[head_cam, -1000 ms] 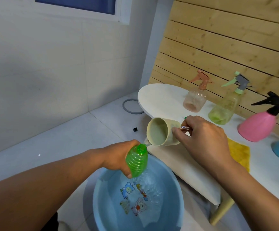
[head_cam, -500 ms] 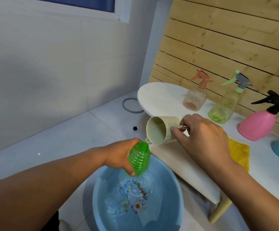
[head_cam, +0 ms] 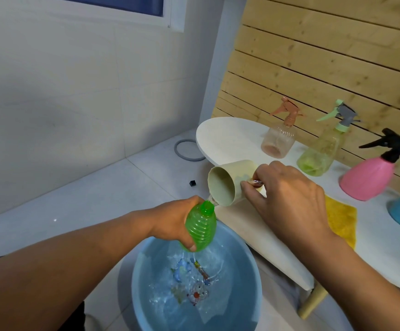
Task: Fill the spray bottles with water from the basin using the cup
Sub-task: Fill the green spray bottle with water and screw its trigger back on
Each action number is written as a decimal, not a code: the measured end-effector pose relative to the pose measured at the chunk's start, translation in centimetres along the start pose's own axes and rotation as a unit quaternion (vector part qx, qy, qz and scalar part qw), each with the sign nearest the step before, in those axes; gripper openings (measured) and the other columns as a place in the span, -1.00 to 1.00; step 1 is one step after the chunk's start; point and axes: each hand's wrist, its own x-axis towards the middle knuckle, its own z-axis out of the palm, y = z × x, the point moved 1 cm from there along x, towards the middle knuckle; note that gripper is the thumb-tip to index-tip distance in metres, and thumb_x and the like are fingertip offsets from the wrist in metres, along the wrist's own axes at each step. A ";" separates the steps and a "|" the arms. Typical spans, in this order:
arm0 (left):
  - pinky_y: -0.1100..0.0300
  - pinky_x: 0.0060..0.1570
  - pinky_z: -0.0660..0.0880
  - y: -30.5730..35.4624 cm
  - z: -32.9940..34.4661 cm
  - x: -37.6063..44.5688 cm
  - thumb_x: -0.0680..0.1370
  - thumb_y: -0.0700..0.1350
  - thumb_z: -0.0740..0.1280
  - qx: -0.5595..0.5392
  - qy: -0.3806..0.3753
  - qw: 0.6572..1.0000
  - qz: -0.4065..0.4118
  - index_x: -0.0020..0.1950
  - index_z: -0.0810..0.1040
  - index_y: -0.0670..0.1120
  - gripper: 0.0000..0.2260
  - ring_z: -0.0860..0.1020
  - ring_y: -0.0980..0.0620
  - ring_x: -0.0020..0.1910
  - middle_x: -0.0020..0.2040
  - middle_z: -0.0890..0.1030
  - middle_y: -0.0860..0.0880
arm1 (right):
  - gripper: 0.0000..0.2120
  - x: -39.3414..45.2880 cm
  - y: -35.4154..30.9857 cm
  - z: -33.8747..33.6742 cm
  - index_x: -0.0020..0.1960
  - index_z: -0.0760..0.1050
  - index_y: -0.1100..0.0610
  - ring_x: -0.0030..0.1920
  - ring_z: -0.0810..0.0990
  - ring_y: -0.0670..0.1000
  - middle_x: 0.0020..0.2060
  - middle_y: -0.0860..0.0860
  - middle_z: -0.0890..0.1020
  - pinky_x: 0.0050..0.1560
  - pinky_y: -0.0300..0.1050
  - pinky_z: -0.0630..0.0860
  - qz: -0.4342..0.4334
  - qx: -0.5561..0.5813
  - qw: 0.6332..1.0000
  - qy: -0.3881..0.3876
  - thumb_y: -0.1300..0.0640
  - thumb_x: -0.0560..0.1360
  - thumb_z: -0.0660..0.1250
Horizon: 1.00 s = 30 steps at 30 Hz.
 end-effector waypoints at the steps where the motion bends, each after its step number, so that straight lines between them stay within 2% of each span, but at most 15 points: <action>1: 0.05 0.21 0.58 0.0 0.0 0.0 0.27 0.00 0.71 -0.001 -0.001 1.000 0.000 0.44 0.31 0.20 -0.13 0.57 0.15 0.19 0.22 0.57 0.18 | -0.75 0.0 -0.1 -0.1 -0.20 0.49 0.05 -0.25 0.54 0.14 -0.30 -0.03 0.50 -0.41 -0.16 0.10 -0.002 -0.004 1.000 0.000 -0.09 0.50 0.43; 4: 0.07 0.20 0.58 0.0 0.1 0.1 0.26 0.01 0.71 0.001 0.001 1.000 -0.002 0.44 0.30 0.22 -0.12 0.57 0.14 0.18 0.22 0.57 0.19 | -0.75 -0.1 -0.3 -0.3 -0.21 0.49 0.06 -0.28 0.52 0.14 -0.32 -0.02 0.49 -0.42 -0.19 0.04 -0.011 -0.011 1.000 0.007 -0.06 0.50 0.44; 7: 0.09 0.19 0.58 0.1 0.1 0.2 0.27 0.00 0.71 -0.002 0.002 1.000 -0.002 0.45 0.30 0.21 -0.13 0.57 0.13 0.18 0.22 0.57 0.17 | -0.74 -0.2 -0.5 -0.5 -0.23 0.48 0.08 -0.30 0.51 0.15 -0.33 0.00 0.49 -0.43 -0.19 0.07 -0.025 -0.017 0.999 0.019 -0.04 0.51 0.44; 15: 0.05 0.22 0.58 0.5 0.2 0.4 0.24 0.02 0.73 -0.026 0.019 0.999 -0.003 0.43 0.31 0.22 -0.11 0.58 0.14 0.18 0.21 0.58 0.18 | -0.72 -0.4 -0.8 -1.0 -0.24 0.48 0.07 -0.33 0.45 0.12 -0.33 0.01 0.45 -0.35 -0.15 0.02 -0.079 -0.060 0.993 0.069 -0.03 0.59 0.35; 20: 0.06 0.21 0.60 0.5 0.2 0.4 0.25 -0.03 0.72 -0.053 0.026 0.998 -0.003 0.41 0.34 0.20 -0.14 0.60 0.14 0.18 0.19 0.59 0.15 | -0.73 -0.4 -0.5 -0.7 -0.23 0.49 0.06 -0.33 0.47 0.12 -0.34 0.00 0.46 -0.37 -0.16 0.03 -0.065 -0.048 0.994 0.069 -0.04 0.59 0.34; 22: 0.09 0.20 0.60 0.6 0.1 0.4 0.25 -0.07 0.72 -0.059 0.026 0.998 -0.002 0.42 0.34 0.17 -0.15 0.60 0.13 0.18 0.19 0.59 0.14 | -0.74 -0.4 -0.3 -0.4 -0.22 0.51 0.05 -0.30 0.50 0.12 -0.33 -0.02 0.48 -0.41 -0.17 0.08 -0.048 -0.024 0.996 0.067 -0.07 0.58 0.34; 24: 0.11 0.19 0.60 0.6 0.1 0.3 0.26 -0.09 0.72 -0.060 0.026 0.998 0.000 0.43 0.33 0.14 -0.14 0.60 0.12 0.18 0.20 0.59 0.12 | -0.73 -0.4 -0.1 -0.2 -0.19 0.52 0.04 -0.25 0.54 0.12 -0.29 -0.03 0.53 -0.45 -0.16 0.23 -0.008 0.017 0.998 0.053 -0.12 0.57 0.33; 27: 0.12 0.19 0.59 0.5 0.0 0.2 0.27 -0.11 0.71 -0.064 0.025 0.998 0.004 0.41 0.34 0.14 -0.16 0.60 0.11 0.19 0.20 0.59 0.12 | -0.72 0.0 0.4 0.4 -0.17 0.48 0.02 -0.21 0.54 0.13 -0.23 -0.04 0.56 -0.33 -0.06 0.41 0.088 0.093 0.992 0.018 -0.17 0.54 0.32; 30: 0.13 0.18 0.60 0.6 -0.1 0.1 0.27 -0.12 0.71 -0.074 0.027 0.997 0.006 0.37 0.35 0.16 -0.19 0.60 0.12 0.18 0.19 0.59 0.12 | -0.70 0.5 1.5 1.2 -0.22 0.46 0.04 -0.22 0.52 0.11 -0.31 -0.06 0.57 -0.24 -0.02 0.42 0.198 0.189 0.961 -0.047 -0.16 0.51 0.34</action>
